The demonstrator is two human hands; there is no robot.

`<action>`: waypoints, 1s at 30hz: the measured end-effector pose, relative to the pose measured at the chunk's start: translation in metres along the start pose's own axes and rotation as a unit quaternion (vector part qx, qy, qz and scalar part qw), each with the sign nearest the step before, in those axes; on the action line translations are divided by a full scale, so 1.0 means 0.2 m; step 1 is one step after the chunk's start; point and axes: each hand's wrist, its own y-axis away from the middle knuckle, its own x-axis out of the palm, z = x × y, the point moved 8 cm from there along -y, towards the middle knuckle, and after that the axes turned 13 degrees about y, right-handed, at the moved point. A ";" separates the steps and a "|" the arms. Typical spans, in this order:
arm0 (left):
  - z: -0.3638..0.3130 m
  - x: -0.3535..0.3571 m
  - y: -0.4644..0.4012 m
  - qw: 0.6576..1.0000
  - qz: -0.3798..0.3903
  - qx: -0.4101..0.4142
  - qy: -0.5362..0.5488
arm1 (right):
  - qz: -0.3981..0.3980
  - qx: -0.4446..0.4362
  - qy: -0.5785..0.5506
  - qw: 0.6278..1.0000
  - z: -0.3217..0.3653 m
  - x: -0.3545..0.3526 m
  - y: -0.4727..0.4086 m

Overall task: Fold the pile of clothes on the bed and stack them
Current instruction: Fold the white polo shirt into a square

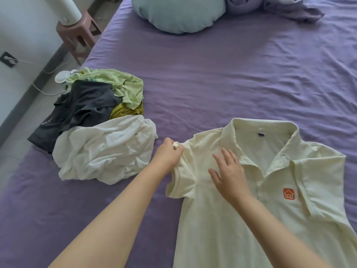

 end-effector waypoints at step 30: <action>0.31 0.97 0.95 0.911 0.121 0.189 -0.347 | 0.135 0.003 0.147 0.980 -0.55 0.24 1.09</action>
